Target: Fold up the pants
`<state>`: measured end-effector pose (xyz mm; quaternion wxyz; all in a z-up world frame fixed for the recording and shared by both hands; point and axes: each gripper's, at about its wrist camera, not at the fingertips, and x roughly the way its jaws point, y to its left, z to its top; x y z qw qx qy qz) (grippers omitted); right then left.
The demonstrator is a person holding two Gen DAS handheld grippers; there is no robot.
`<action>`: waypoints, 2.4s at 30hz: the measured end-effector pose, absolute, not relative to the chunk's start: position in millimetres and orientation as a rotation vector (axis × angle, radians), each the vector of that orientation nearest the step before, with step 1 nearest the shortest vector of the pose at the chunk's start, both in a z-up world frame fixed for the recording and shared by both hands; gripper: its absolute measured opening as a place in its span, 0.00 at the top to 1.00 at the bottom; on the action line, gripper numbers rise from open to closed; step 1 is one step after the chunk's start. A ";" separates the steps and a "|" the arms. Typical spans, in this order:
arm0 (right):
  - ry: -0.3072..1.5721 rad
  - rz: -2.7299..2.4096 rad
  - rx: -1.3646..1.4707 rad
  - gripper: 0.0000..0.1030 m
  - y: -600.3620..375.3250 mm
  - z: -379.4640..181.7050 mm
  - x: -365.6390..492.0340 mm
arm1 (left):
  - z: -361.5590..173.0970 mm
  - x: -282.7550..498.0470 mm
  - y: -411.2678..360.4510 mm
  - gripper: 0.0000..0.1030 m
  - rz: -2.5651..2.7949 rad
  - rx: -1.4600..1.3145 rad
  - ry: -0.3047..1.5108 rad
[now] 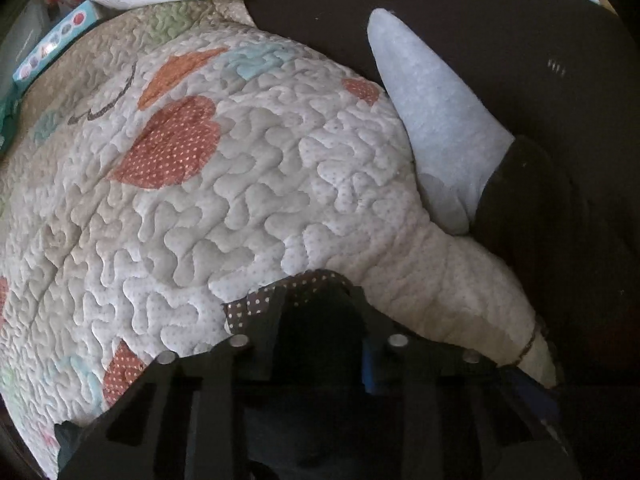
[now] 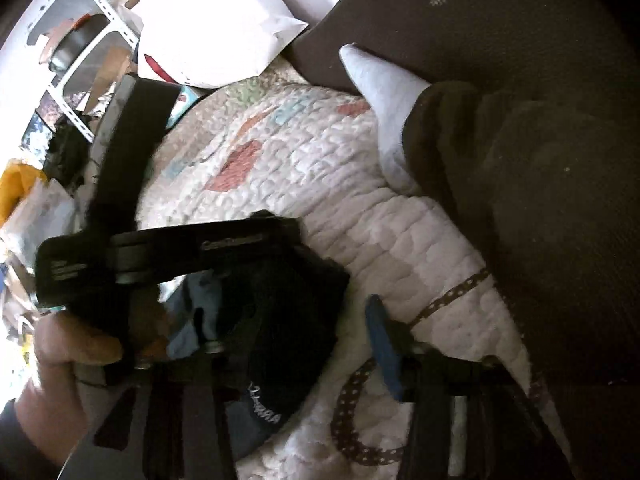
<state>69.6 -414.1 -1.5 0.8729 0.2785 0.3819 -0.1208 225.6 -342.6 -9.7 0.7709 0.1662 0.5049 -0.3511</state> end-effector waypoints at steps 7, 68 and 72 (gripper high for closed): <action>0.794 -0.178 0.611 0.36 -411.3 -8.3 81.2 | 0.2 226.1 -330.2 0.86 -0.779 0.287 1.107; 0.977 0.469 0.097 0.33 -198.9 49.0 62.8 | -8.3 147.1 128.6 0.54 -0.141 -0.739 0.979; 0.961 0.442 0.164 0.33 -210.7 55.3 74.3 | 7.6 139.8 107.2 0.53 -0.205 -0.665 0.931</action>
